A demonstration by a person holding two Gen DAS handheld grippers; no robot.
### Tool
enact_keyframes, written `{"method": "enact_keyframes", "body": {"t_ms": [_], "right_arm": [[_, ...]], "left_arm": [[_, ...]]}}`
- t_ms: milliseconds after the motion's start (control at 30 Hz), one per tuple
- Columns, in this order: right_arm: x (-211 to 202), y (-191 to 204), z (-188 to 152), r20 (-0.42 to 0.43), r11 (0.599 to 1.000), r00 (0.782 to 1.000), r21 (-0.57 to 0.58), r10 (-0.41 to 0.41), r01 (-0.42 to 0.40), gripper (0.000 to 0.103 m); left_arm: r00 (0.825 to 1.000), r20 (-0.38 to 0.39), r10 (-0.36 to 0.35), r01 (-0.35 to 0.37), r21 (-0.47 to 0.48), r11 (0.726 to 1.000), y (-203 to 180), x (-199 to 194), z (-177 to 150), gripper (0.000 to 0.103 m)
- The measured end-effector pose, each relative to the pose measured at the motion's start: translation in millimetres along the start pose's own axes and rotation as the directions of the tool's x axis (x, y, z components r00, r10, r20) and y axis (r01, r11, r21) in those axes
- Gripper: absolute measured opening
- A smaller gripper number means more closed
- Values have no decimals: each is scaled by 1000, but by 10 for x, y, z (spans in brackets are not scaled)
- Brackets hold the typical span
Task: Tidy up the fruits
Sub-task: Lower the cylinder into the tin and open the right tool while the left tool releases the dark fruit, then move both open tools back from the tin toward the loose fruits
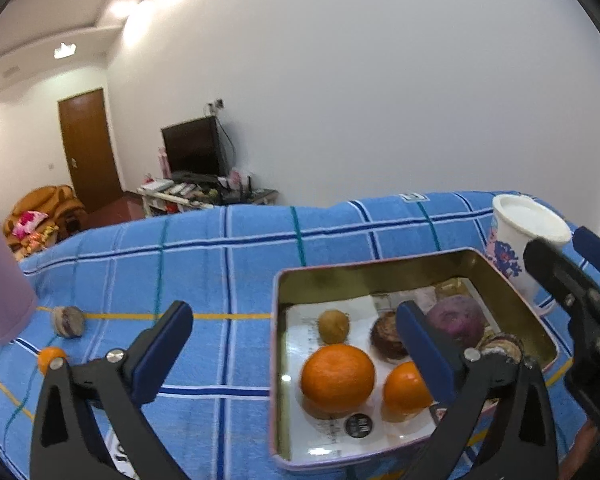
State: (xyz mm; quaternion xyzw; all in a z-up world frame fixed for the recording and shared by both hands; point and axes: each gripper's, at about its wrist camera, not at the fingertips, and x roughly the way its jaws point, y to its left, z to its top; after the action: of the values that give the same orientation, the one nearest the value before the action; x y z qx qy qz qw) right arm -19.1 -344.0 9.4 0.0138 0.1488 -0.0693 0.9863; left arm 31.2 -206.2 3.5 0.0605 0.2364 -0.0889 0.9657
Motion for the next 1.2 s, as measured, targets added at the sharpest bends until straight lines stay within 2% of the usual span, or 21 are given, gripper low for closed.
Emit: {"method": "enact_keyframes", "body": {"t_ms": [167, 367, 567, 933, 1200], "right_arm": [[-14, -30, 15, 10, 1000, 1000, 14, 1, -1, 77], [-63, -97, 41, 13, 1000, 1000, 27, -7, 7, 77], [-126, -104, 58, 16, 999, 999, 36, -38, 38, 77], [-265, -46, 57, 22, 990, 990, 26, -136, 135, 77], [-335, 65, 51, 12, 986, 986, 19, -167, 167, 77]], "left_arm": [[996, 56, 62, -60, -38, 997, 184, -128, -41, 103], [997, 44, 62, -60, -48, 997, 269, -181, -88, 103], [995, 84, 58, -56, -30, 998, 287, -268, -123, 103], [990, 119, 73, -67, -52, 996, 397, -453, -164, 103], [990, 118, 79, -76, -31, 997, 497, -549, -215, 103]]}}
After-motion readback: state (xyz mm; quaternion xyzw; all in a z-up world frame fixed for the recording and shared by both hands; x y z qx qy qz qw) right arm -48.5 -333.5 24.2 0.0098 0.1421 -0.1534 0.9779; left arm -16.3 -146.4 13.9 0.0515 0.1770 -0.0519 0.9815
